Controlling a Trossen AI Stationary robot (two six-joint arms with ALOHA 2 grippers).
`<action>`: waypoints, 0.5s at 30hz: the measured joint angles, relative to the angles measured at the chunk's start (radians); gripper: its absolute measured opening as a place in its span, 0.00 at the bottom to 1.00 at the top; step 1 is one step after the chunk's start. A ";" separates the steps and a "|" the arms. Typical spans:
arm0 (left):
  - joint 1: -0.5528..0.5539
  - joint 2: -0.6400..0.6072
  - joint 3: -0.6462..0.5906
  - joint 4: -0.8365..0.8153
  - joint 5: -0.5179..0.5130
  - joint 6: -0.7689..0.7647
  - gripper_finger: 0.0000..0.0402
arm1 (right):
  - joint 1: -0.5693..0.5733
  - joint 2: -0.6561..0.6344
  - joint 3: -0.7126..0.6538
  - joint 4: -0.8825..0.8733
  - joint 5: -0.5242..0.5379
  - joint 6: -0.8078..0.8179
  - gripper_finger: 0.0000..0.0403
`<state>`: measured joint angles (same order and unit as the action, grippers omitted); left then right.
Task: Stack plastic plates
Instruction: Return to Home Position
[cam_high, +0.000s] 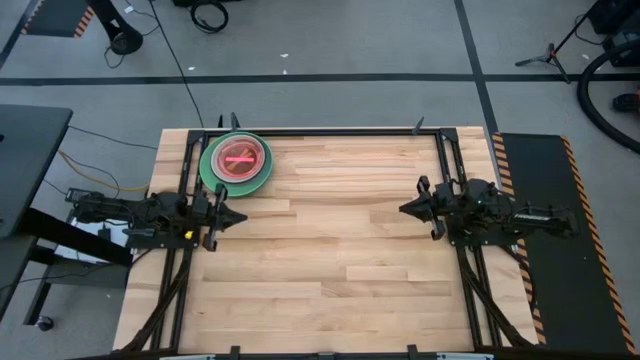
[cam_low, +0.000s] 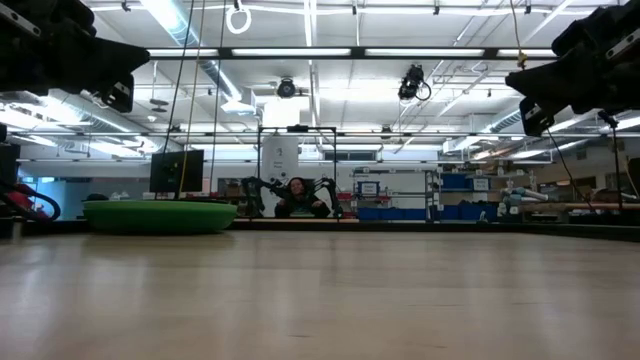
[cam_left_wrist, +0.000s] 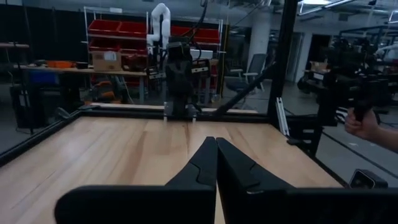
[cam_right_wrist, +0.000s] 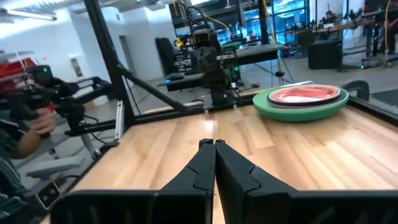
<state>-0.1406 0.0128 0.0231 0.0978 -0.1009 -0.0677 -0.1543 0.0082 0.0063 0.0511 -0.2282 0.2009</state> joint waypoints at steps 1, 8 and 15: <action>0.000 0.000 0.000 0.000 0.000 0.002 0.02 | -0.002 0.000 0.000 0.000 0.000 -0.013 0.05; 0.000 0.000 0.000 0.022 -0.013 0.052 0.02 | -0.005 0.006 0.000 0.000 0.007 0.047 0.05; 0.019 0.000 0.000 0.049 -0.019 0.069 0.03 | 0.075 0.053 0.000 0.027 0.098 0.063 0.05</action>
<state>-0.1211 0.0124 0.0231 0.1472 -0.1195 0.0010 -0.0791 0.0610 0.0063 0.0784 -0.1299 0.2641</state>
